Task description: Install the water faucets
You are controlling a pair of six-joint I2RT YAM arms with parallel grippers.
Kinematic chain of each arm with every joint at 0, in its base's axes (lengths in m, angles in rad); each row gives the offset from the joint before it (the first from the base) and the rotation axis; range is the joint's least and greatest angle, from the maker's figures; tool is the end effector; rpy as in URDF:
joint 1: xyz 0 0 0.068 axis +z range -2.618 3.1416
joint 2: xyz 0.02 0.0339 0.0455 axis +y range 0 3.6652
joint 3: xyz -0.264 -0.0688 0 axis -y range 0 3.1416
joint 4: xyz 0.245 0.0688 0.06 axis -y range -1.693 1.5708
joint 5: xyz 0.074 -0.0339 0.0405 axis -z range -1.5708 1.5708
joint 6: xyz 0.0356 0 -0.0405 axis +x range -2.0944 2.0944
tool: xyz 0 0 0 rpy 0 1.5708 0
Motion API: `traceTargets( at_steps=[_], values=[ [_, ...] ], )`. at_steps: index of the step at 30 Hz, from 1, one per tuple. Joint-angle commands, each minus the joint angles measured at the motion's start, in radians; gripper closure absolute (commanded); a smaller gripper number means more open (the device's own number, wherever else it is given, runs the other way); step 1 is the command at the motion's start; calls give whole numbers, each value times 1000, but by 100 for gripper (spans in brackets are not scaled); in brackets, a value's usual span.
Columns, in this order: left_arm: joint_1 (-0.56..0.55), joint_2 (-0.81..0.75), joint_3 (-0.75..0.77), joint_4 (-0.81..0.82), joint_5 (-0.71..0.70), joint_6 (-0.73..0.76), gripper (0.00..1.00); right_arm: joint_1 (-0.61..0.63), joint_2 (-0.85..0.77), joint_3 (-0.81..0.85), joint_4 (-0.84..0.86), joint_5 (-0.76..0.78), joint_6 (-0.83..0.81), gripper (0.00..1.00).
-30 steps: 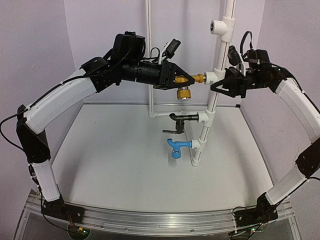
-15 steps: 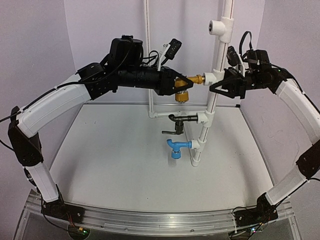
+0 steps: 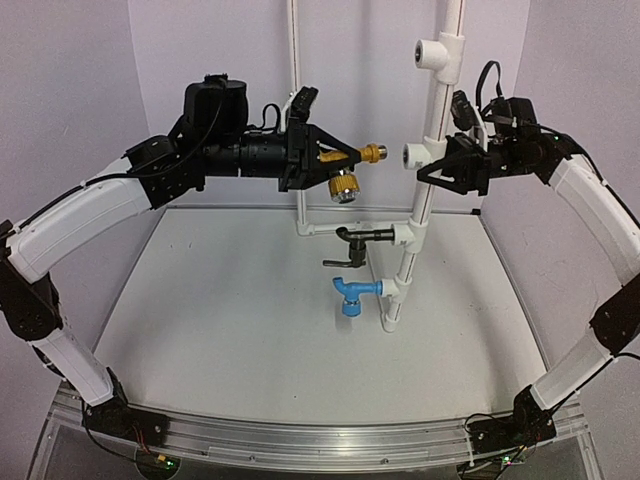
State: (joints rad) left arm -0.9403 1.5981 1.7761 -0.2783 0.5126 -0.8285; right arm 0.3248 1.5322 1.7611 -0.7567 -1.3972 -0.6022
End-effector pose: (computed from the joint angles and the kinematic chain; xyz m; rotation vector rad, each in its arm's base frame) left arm 0.1994 -0.3029 0.4693 0.5668 1.9089 -1.6773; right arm 0.2770 0.1303 0.4510 -1.4394 1.1118 1.2325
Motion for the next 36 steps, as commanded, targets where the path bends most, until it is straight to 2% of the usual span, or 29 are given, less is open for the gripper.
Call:
traceTargets(
  at_steps=[1,3,9,16,21,27,33,36],
  values=[
    [24,-5,-72,260,179,-463,100,-2,20,28,-63,72,26,100],
    [25,15,-94,364,222,-553,100,-2,21,27,-64,68,14,100],
    [32,77,-53,506,304,-707,100,-2,-6,11,-66,78,-19,100],
    [40,146,18,548,353,-811,100,-2,-25,-1,-67,77,-27,100],
    [60,158,-16,662,345,-920,100,-2,-36,-11,-67,72,-44,100],
    [71,154,-4,566,353,-889,100,-1,-41,-23,-67,69,-56,100],
    [71,137,-39,556,367,-882,100,-1,-37,-19,-67,69,-56,100],
    [71,124,-32,484,360,-845,100,-2,-35,-17,-67,63,-56,100]
  ],
)
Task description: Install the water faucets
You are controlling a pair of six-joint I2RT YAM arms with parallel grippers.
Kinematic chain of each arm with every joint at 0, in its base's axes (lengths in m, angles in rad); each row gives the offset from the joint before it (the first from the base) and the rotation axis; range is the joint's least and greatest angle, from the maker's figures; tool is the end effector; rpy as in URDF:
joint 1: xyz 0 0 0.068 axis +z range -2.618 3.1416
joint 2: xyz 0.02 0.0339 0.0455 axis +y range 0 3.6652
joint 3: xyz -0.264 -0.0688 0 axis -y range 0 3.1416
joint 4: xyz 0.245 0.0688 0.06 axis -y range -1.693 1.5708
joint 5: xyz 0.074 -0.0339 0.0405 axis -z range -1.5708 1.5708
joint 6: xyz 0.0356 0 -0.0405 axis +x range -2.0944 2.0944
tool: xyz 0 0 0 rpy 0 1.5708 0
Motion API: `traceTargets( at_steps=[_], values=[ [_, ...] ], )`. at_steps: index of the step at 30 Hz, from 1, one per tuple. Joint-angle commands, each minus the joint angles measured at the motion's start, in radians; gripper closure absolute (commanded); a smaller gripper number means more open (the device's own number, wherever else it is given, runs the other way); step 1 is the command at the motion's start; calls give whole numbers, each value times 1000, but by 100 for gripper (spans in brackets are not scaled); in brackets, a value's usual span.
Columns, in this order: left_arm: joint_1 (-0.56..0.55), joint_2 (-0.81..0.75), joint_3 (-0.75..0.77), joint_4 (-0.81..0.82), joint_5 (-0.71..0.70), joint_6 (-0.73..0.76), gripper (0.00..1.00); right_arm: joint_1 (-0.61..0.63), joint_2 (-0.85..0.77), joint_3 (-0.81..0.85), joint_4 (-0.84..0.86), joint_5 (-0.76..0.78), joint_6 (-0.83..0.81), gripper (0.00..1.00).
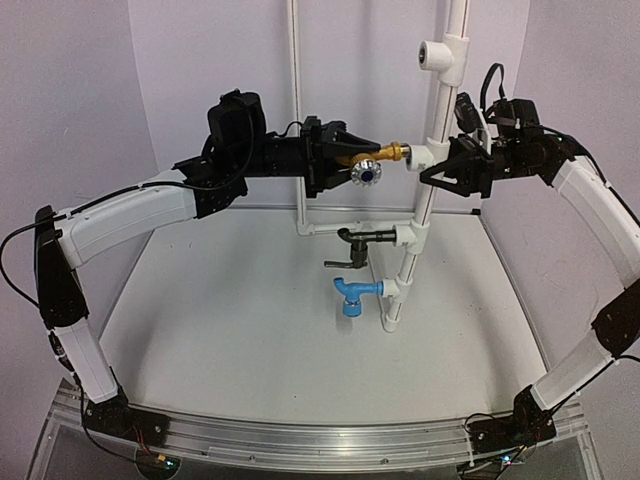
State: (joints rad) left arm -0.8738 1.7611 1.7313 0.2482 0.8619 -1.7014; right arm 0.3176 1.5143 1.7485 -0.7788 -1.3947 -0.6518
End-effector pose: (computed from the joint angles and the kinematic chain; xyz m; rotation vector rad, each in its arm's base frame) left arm 0.2434 -0.3329 0.4465 -0.2118 -1.9808 2.2904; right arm 0.2723 0.1264 0.4507 -1.4499 1.0910 1.2017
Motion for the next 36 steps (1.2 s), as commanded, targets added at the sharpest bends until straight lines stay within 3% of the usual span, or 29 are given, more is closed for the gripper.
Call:
traceTargets(
  at_steps=[1,22,36],
  values=[
    [4,-38,18,-55,11,35,100,5,-16,-4,-45,60,-6,100],
    [0,35,204,-227,14,97,100,7,-27,-32,-47,55,-30,100],
    [-2,11,121,-216,11,98,100,6,-17,-18,-45,49,-24,100]
  ],
)
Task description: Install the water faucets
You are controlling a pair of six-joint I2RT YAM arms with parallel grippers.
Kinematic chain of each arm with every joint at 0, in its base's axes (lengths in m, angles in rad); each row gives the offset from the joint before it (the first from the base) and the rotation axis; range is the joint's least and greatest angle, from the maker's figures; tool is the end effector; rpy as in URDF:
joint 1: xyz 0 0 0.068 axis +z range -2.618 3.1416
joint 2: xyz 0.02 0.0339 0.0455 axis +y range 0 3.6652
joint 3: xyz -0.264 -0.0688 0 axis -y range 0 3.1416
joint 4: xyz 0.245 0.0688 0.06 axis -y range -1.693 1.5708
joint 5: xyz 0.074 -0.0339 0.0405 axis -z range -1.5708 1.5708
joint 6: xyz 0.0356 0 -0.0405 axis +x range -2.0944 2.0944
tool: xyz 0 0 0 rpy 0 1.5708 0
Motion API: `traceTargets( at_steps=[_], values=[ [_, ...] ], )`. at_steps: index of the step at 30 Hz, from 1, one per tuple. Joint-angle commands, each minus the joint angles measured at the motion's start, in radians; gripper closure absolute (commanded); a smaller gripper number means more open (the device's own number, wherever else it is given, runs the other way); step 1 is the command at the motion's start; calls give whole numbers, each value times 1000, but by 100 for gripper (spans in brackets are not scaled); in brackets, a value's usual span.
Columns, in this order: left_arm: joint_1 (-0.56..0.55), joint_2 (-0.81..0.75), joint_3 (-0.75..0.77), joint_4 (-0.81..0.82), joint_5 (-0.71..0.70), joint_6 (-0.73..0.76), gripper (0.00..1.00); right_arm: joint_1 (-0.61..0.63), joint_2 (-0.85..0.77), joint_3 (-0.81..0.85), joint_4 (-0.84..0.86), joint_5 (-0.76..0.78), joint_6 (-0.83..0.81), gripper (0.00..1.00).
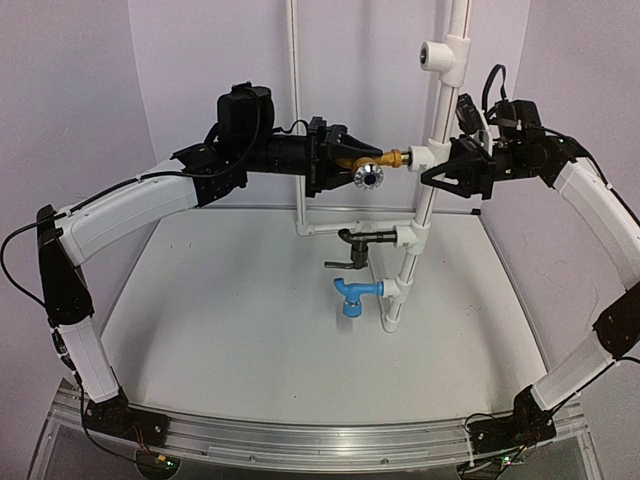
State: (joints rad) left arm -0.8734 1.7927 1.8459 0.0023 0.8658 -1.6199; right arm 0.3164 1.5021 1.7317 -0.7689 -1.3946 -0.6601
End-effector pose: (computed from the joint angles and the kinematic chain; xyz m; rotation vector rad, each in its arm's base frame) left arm 0.2467 -0.3367 0.4494 -0.1701 -2.0906 2.1659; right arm 0.2701 0.1253 0.4499 -1.4532 1.0801 1.1914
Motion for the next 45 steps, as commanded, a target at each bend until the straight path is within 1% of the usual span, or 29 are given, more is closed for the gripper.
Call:
traceTargets(
  at_steps=[1,11,27,28,32,33,40,45],
  values=[
    [-4,-19,9,28,8,18,100,7,-4,0,-55,49,-15,100],
    [-21,11,96,4,39,48,100,7,-3,-11,-56,52,-23,100],
    [-17,2,74,7,92,16,100,8,-4,-17,-56,43,-29,100],
    [-14,6,79,15,96,8,100,8,-6,-18,-56,41,-30,100],
    [7,20,45,158,137,-107,100,8,-17,-31,-58,35,-38,100],
    [11,22,39,173,143,-120,100,8,-20,-36,-59,35,-41,100],
    [18,83,135,149,230,-139,100,7,-34,-48,-61,44,-51,100],
    [19,74,118,112,242,-126,100,8,-28,-31,-61,41,-33,100]
  ],
)
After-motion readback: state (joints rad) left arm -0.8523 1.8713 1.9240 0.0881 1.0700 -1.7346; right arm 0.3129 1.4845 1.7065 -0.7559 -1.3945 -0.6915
